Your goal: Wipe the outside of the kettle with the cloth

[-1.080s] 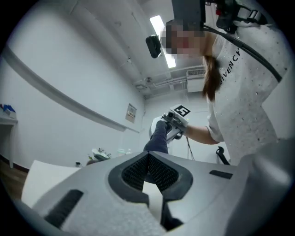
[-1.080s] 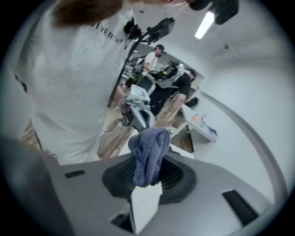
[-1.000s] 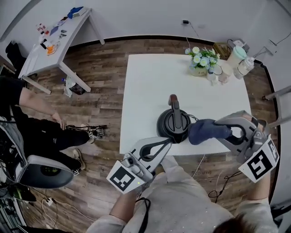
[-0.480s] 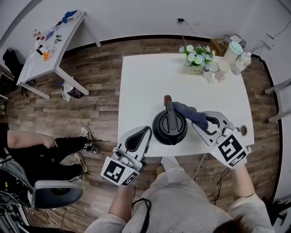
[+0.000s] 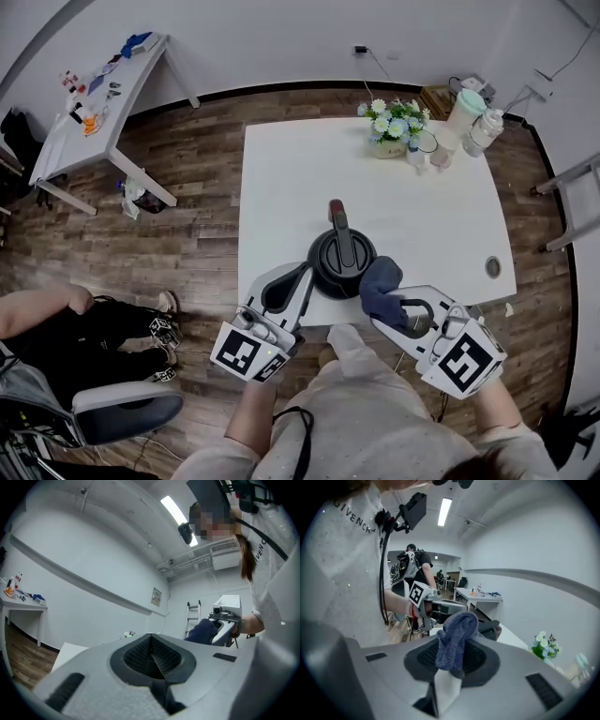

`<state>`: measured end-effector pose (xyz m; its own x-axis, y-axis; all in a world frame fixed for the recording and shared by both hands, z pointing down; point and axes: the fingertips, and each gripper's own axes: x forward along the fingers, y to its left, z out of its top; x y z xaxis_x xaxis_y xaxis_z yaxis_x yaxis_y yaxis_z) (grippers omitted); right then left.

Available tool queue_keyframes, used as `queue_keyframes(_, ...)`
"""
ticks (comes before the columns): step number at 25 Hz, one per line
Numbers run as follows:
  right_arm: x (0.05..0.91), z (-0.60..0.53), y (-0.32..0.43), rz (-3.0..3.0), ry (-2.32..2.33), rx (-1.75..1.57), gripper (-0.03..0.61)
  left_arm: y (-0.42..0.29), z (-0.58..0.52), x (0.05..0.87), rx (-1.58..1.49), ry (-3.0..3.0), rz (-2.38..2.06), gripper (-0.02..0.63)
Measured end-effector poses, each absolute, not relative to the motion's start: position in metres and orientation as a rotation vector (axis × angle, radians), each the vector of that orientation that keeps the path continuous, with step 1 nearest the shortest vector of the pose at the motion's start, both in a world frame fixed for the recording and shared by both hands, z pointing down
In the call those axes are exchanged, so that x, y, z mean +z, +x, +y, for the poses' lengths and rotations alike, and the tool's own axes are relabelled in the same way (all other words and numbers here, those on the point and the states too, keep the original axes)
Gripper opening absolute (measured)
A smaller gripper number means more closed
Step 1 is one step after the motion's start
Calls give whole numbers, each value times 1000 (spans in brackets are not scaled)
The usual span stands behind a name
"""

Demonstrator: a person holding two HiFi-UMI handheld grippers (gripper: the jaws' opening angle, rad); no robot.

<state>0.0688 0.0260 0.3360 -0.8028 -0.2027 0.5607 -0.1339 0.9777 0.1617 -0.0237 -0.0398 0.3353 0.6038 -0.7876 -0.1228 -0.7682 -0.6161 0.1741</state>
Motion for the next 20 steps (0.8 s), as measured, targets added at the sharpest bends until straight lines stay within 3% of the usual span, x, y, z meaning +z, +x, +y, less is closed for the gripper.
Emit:
queue_keyframes(8,266,14,59,-2582,81,-328,71,-37,-34,287,-374,2805,-1342,6)
queue_keyframes(20,316,-101,23,-2415,40,-369,71,-1,-76,300,-190,2861,-1201,6)
